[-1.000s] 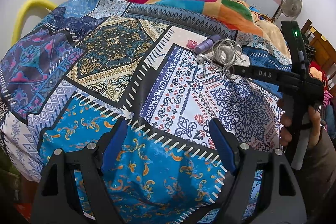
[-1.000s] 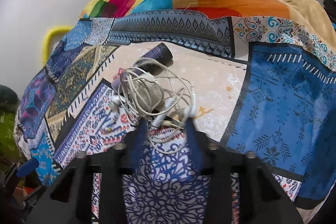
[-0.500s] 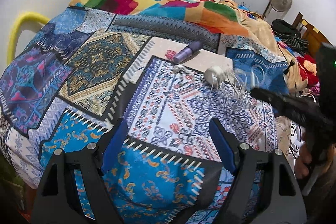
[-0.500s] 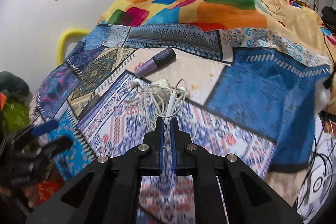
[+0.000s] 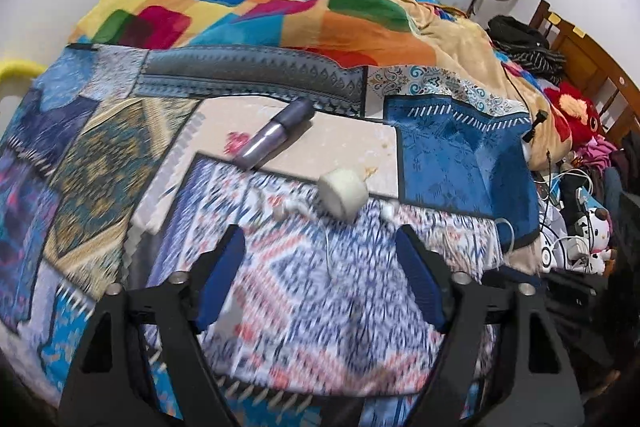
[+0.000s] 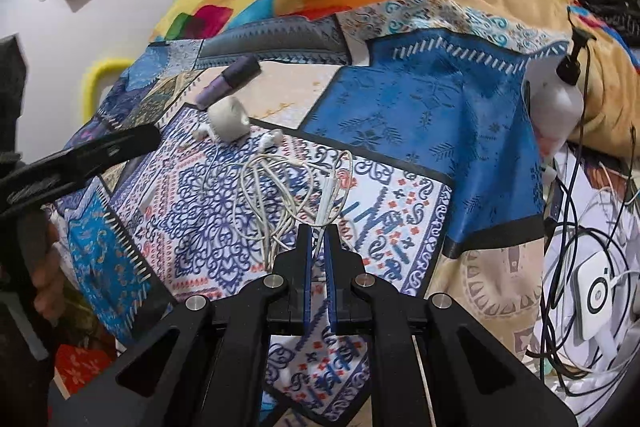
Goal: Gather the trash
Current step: 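Grasp the white tape roll with the left tool while the right tool grasps the white earphone cable, then carry the tape roll in the left tool while the right tool carries the cable to the wastebasket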
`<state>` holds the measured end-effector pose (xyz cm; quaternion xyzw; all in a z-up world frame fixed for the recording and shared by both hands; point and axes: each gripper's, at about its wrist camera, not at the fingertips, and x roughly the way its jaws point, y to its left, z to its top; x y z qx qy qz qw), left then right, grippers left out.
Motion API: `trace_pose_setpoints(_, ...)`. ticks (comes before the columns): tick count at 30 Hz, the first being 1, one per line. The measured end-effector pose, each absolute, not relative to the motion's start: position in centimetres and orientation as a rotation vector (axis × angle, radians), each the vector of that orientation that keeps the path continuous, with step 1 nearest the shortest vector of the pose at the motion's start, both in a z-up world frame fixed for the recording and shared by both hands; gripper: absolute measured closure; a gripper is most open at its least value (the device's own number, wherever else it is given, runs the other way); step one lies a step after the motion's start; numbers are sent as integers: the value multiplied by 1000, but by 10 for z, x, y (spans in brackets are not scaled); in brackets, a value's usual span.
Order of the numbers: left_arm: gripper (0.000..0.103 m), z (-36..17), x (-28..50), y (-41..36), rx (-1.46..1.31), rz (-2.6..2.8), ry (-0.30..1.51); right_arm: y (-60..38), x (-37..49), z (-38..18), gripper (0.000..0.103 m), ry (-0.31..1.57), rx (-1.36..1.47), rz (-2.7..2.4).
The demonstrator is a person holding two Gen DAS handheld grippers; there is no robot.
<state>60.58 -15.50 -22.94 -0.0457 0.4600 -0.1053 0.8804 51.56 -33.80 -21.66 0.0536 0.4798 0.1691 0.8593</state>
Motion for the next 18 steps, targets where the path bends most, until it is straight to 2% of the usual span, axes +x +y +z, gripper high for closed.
trace_pose_setpoints(3, 40, -241, 630, -165, -101, -255, 981, -341, 519, -220, 97, 1001, 120, 350)
trace_pose_setpoints(7, 41, -257, 653, -178, -80, -271, 1007, -339, 522, -223, 97, 995, 100, 357)
trace_pose_setpoints(10, 54, -268, 660, -184, -71, -268, 1028, -334, 520, -222, 97, 989, 70, 379)
trace_pose_setpoints(11, 65, -272, 661, -185, -66, -275, 1042, -333, 520, -221, 96, 993, 66, 398)
trace_pose_setpoints(13, 66, -275, 660, -186, -71, -283, 1040, -332, 519, -219, 93, 1002, 81, 430)
trace_pose_setpoints(14, 66, -274, 657, -186, -64, -285, 1032, -332, 517, -218, 88, 1001, 96, 452)
trace_pose_setpoints(16, 66, -270, 652, -184, -56, -275, 1020, -331, 516, -215, 67, 997, 99, 461)
trace_pose_setpoints(17, 66, -267, 648, -181, -61, -268, 1012, -329, 514, -212, 51, 990, 86, 450)
trace_pose_setpoints(18, 66, -262, 643, -176, -68, -260, 1000, -328, 513, -210, 44, 975, 76, 442)
